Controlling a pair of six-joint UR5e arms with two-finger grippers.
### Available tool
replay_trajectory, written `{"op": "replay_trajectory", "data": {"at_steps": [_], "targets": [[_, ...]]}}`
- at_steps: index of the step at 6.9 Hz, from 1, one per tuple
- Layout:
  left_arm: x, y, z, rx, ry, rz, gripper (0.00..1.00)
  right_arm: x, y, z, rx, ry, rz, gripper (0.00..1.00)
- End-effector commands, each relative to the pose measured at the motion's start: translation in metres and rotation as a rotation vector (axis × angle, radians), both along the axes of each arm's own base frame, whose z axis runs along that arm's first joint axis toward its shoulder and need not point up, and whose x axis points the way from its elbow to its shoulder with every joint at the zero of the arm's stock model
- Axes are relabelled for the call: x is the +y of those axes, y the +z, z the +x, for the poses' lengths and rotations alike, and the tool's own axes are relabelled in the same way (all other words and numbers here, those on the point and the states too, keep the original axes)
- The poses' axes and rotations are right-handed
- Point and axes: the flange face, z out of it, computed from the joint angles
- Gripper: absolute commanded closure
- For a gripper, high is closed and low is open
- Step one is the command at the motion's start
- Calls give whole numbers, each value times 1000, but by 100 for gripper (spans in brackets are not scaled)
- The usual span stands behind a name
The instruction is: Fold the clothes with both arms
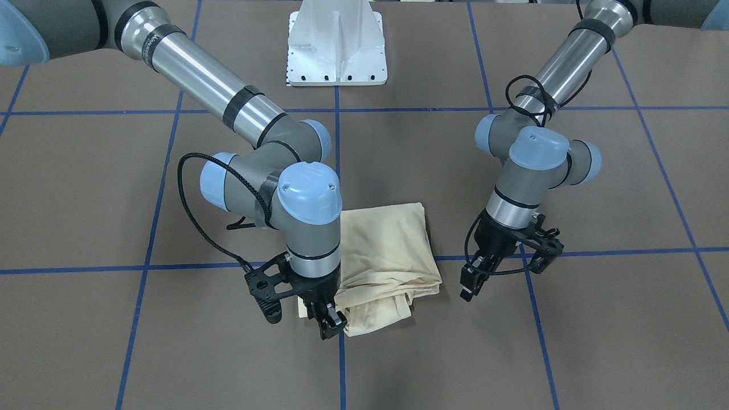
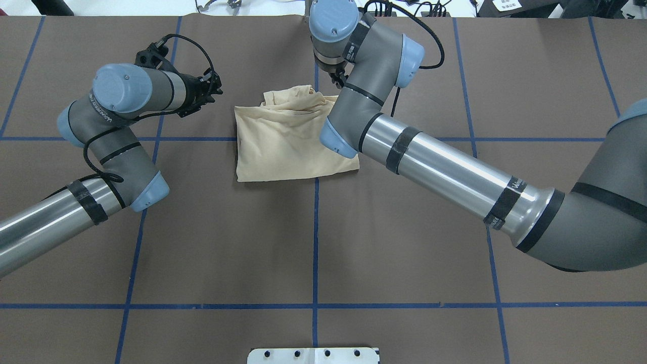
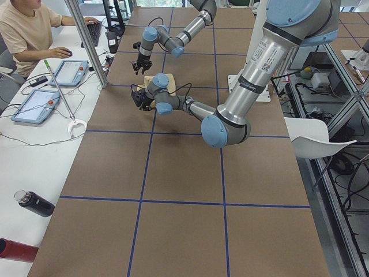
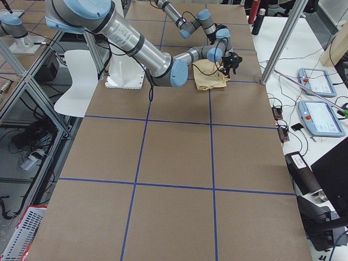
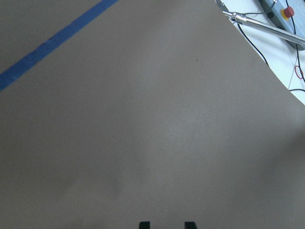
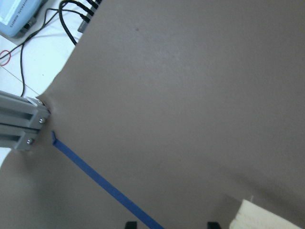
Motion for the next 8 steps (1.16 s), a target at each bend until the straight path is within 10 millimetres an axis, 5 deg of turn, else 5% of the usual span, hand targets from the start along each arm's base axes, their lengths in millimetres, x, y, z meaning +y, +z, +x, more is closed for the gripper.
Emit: {"op": "replay_trajectory", "data": {"at_steps": [1, 2, 3, 6, 8], "targets": [[-5, -1, -7, -8, 1, 19, 64, -24, -1, 26, -3, -35, 2, 0], [-13, -9, -25, -40, 16, 85, 64, -23, 4, 30, 27, -84, 50, 0], [-12, -7, -42, -100, 107, 178, 64, -30, 33, 69, 66, -132, 115, 0], [-1, 40, -134, -284, 350, 442, 64, -55, 147, 253, 169, -539, 297, 0], [-3, 93, -223, -432, 463, 585, 63, -45, 254, 375, 247, -750, 446, 0]]}}
